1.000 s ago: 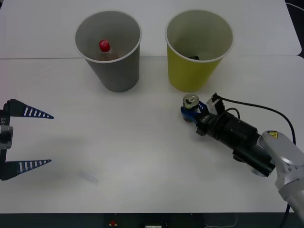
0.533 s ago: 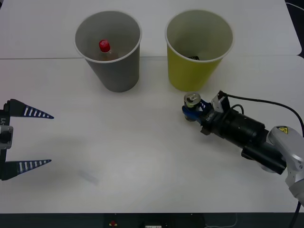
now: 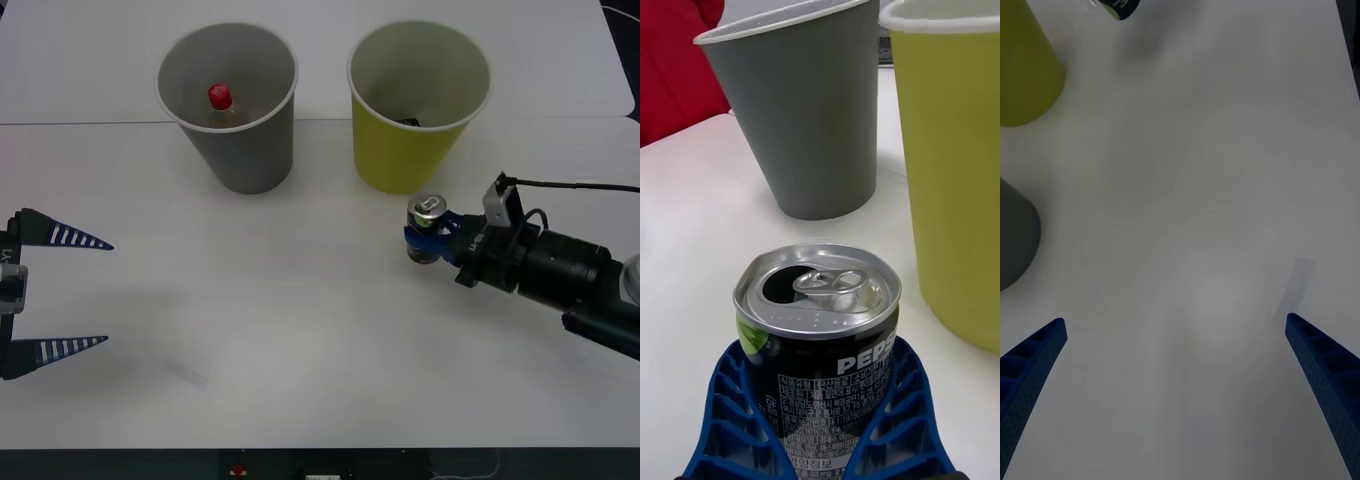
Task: Put the can into the green bin and the plastic bottle into the gray bin
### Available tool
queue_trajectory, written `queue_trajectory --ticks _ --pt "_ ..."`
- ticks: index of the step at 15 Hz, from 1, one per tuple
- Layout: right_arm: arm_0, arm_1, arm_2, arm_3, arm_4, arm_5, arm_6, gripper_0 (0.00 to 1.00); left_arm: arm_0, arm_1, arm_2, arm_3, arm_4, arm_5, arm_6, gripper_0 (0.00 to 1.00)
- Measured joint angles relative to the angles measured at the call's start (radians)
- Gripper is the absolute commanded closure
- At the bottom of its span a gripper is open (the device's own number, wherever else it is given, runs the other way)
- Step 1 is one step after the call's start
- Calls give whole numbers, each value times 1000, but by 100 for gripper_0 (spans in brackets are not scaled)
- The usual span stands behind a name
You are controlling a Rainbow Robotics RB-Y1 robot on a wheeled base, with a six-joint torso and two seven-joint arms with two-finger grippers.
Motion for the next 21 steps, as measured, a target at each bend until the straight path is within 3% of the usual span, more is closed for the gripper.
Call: queue_trajectory --ticks 4,7,15,18,21 --pt "38 -131 -13 -151 21 7 -207 100 0 0 0 0 0 0 0 0" --pt "83 -194 -76 -266 66 -3 -364 100 0 0 0 0 0 0 0 0" --pt "113 -214 -369 -446 143 -225 -783 100 0 0 0 0 0 0 0 0" --pt "49 -254 -392 -459 161 -228 -888 100 0 0 0 0 0 0 0 0" --pt "-68 -298 -389 -458 255 -230 -1016 100 0 0 0 0 0 0 0 0"
